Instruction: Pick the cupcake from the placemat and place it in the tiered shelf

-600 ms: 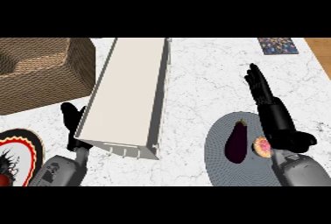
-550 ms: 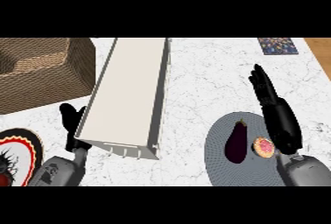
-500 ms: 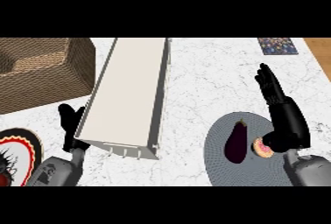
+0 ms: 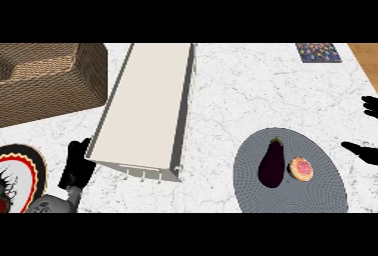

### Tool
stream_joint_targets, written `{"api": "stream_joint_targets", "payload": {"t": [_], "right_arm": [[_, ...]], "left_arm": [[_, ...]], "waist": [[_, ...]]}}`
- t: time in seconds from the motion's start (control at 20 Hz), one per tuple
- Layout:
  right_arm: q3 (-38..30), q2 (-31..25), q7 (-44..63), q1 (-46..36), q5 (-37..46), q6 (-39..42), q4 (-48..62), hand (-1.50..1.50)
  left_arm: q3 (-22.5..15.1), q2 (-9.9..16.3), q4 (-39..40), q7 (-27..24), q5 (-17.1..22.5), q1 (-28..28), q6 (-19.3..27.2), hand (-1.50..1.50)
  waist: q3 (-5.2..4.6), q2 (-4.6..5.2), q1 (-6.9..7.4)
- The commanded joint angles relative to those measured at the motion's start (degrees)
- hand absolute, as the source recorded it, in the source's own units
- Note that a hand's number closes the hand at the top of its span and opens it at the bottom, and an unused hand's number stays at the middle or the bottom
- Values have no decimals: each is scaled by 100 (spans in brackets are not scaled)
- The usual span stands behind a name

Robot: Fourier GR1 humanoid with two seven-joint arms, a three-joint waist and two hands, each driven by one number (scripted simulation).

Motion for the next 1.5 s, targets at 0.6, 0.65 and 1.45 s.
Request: {"api": "stream_joint_targets", "payload": {"t": [0.6, 0.65, 1.45], "right_arm": [[533, -1200, -252, 319, 48, 2985, -707, -150], [656, -1406, 297, -257, 266, 2882, -780, -150], [2568, -313, 4056, -366, 3611, 1613, -3338, -150]], "left_arm": [[304, 28, 496, -380, -83, 106, -446, 0], [204, -37, 504, -334, -79, 104, -490, 0], [463, 6, 415, -462, -179, 289, -763, 0]], "waist": [[-28, -75, -106], [-38, -58, 12], [-17, -43, 30]]}}
